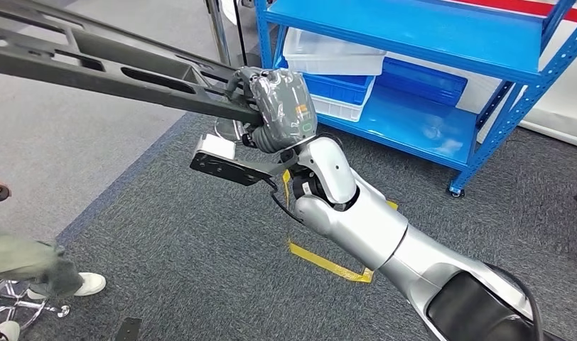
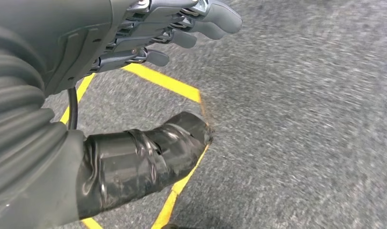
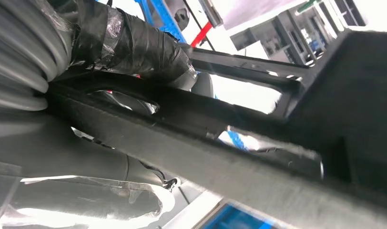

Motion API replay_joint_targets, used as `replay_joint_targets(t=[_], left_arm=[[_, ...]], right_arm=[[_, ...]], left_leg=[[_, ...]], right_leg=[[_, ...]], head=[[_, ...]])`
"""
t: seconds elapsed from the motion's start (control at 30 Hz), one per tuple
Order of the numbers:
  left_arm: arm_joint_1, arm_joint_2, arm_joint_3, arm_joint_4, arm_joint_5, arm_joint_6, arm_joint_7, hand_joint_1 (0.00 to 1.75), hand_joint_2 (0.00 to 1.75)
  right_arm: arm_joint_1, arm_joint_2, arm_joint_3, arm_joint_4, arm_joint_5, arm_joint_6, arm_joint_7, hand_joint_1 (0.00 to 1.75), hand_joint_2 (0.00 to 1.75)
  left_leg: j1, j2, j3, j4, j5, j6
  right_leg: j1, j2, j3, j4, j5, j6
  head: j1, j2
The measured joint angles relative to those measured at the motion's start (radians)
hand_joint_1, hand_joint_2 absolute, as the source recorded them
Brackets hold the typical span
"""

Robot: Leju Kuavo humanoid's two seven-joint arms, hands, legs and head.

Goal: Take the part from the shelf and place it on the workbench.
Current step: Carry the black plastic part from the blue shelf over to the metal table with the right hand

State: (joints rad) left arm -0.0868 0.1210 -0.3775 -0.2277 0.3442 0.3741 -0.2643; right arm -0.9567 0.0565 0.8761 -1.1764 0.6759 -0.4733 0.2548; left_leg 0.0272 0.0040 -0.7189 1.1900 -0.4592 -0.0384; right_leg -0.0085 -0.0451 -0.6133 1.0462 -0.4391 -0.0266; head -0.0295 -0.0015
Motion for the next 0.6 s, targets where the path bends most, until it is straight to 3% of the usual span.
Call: replay_joint_targets(t=[0.07,0.13,0.2,0.27,0.33,0.37,0.4,0.43,0.5,0.53,0.6], left_arm=[[-0.003,0.002,-0.008,0.0,-0.003,-0.001,0.0,0.0,1.75],[-0.008,0.003,-0.018,0.0,-0.005,-0.002,0.003,0.0,1.75],[-0.007,0.004,-0.027,0.0,-0.006,-0.003,0.006,0.0,1.75],[-0.005,0.005,-0.031,0.0,-0.006,-0.003,0.008,0.0,1.75],[-0.006,0.005,-0.034,0.0,-0.006,-0.003,0.009,0.0,1.75],[-0.008,0.006,-0.036,0.0,-0.006,-0.003,0.01,0.0,1.75],[-0.009,0.006,-0.039,0.0,-0.006,-0.003,0.01,0.0,1.75],[-0.008,0.006,-0.042,0.0,-0.006,-0.003,0.011,0.0,1.75],[-0.006,0.006,-0.047,0.0,-0.006,-0.003,0.012,0.0,1.75],[-0.006,0.006,-0.049,0.0,-0.006,-0.003,0.012,0.0,1.75],[-0.008,0.008,-0.052,0.0,-0.006,-0.003,0.014,0.0,1.75]], right_arm=[[0.002,-0.008,-0.003,-0.013,0.004,0.004,0.005,1.75,1.75],[0.003,-0.015,-0.01,-0.027,0.009,0.006,0.01,1.75,1.75],[0.008,-0.02,-0.017,-0.039,0.016,0.007,0.015,1.75,1.75],[0.012,-0.028,-0.025,-0.049,0.023,0.007,0.02,1.75,1.75],[0.017,-0.037,-0.032,-0.057,0.026,0.008,0.024,1.75,1.75],[0.023,-0.043,-0.035,-0.061,0.027,0.008,0.026,1.75,1.75],[0.03,-0.048,-0.038,-0.065,0.029,0.009,0.028,1.75,1.75],[0.038,-0.053,-0.041,-0.068,0.032,0.009,0.029,1.75,1.75],[0.048,-0.061,-0.049,-0.075,0.037,0.009,0.03,1.75,1.75],[0.049,-0.064,-0.052,-0.079,0.039,0.009,0.031,1.75,1.75],[0.05,-0.068,-0.058,-0.089,0.041,0.009,0.031,1.75,1.75]], left_leg=[[-0.01,0.036,0.061,-0.117,0.038,0.012],[-0.021,0.049,0.082,-0.163,0.042,0.026],[-0.02,0.027,0.084,-0.17,0.045,0.039],[-0.014,0.01,0.092,-0.181,0.051,0.05],[-0.012,-0.008,0.094,-0.185,0.055,0.058],[-0.012,-0.019,0.093,-0.185,0.055,0.061],[-0.012,-0.031,0.092,-0.184,0.056,0.062],[-0.012,-0.044,0.092,-0.183,0.056,0.062],[-0.01,-0.07,0.09,-0.176,0.055,0.059],[-0.009,-0.082,0.087,-0.171,0.053,0.056],[-0.008,-0.104,0.074,-0.156,0.049,0.044]], right_leg=[[0.005,-0.016,0.0,0.002,-0.003,0.004],[0.009,-0.031,0.001,0.001,-0.005,0.014],[0.01,-0.044,0.005,-0.001,-0.008,0.025],[0.007,-0.019,-0.004,0.03,-0.032,0.036],[0.004,0.024,-0.05,0.135,-0.089,0.042],[0.004,0.034,-0.082,0.201,-0.117,0.043],[0.003,0.038,-0.107,0.25,-0.13,0.043],[0.003,0.039,-0.118,0.267,-0.125,0.044],[-0.001,0.049,-0.086,0.194,-0.068,0.042],[-0.005,0.071,-0.056,0.13,-0.038,0.041],[-0.01,0.113,-0.014,0.037,-0.009,0.039]], head=[[0.001,0.0],[0.002,0.0],[0.003,0.0],[0.004,0.0],[0.007,0.0],[0.008,0.0],[0.008,0.0],[0.008,0.0],[0.008,0.0],[0.008,0.0],[0.007,0.0]])
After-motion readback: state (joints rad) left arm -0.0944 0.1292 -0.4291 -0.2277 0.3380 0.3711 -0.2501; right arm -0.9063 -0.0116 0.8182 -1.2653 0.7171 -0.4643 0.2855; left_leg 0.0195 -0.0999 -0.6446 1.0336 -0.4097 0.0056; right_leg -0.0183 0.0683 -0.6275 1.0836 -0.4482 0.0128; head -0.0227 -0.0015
